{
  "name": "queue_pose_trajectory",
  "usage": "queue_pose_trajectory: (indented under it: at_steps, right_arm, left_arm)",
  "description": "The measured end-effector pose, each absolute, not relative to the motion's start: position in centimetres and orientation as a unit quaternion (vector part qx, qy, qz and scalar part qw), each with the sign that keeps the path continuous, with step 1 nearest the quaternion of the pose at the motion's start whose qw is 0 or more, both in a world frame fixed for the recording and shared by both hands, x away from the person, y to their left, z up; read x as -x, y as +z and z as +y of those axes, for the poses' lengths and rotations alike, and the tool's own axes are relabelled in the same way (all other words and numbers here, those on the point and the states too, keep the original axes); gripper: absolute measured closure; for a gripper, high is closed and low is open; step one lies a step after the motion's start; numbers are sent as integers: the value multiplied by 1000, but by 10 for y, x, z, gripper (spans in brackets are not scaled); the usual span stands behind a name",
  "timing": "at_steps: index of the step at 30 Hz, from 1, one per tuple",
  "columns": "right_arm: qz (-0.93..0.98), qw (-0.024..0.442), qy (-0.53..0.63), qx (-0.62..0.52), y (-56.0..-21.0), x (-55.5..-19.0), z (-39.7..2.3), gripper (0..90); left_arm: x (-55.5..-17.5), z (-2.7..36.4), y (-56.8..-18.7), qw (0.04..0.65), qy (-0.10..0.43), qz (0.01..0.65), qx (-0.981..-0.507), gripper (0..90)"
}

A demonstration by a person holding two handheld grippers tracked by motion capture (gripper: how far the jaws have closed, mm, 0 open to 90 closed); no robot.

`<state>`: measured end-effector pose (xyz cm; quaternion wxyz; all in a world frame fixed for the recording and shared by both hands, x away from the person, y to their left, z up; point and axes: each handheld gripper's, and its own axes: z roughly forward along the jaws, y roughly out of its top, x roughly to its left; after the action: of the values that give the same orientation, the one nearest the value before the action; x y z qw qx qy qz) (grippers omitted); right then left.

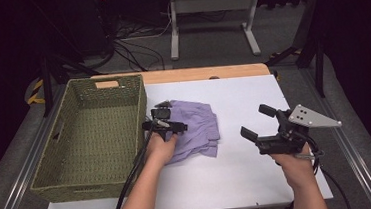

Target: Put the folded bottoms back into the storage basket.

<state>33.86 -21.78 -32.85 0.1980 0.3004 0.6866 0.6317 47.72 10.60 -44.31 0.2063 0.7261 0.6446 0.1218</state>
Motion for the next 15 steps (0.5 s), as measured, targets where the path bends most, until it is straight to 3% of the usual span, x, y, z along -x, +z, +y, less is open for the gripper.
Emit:
queue_pose_trajectory:
  at_steps: [15]
  right_arm:
    - [687, 198, 632, -299, -328, -339, -217, 18]
  left_arm:
    - [-477, 101, -439, 230, 85, 628, -739, 10]
